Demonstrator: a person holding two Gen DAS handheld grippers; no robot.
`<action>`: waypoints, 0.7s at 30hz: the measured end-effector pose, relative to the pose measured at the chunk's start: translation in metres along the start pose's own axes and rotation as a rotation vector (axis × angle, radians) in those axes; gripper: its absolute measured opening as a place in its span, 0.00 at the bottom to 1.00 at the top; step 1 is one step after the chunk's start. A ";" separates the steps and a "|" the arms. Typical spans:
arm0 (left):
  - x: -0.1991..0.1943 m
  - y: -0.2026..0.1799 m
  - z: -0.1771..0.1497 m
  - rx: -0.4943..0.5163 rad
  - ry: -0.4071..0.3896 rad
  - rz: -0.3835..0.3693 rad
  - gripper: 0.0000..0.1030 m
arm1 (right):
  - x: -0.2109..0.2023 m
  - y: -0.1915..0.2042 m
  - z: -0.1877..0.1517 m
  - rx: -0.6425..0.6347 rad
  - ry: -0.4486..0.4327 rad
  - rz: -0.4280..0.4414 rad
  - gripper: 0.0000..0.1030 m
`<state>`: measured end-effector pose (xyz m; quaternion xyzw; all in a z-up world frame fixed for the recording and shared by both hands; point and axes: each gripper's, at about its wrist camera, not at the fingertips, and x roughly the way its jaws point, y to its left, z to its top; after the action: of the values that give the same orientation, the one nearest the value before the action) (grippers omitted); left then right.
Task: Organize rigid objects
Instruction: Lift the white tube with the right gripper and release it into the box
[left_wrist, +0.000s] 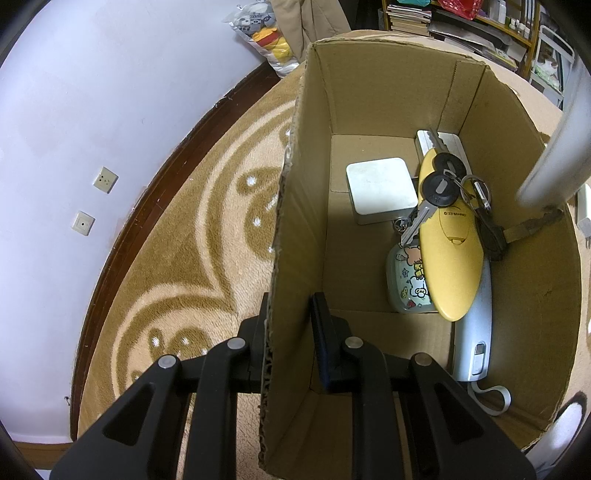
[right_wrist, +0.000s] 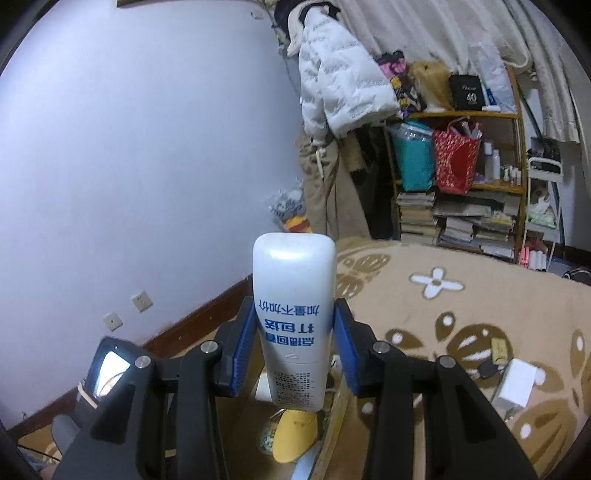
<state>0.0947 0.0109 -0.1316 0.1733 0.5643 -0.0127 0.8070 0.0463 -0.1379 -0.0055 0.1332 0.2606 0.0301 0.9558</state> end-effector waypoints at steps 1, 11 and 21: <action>0.000 0.000 0.000 0.000 0.000 0.000 0.18 | 0.001 -0.001 -0.001 0.004 0.007 0.003 0.42; -0.001 -0.001 0.000 -0.002 -0.006 -0.005 0.19 | 0.018 -0.005 -0.018 0.047 0.099 0.025 0.43; -0.001 -0.001 0.000 -0.014 -0.001 -0.005 0.19 | 0.034 -0.005 -0.029 0.038 0.138 0.007 0.43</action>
<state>0.0943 0.0097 -0.1305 0.1665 0.5644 -0.0109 0.8085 0.0614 -0.1313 -0.0473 0.1499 0.3261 0.0375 0.9326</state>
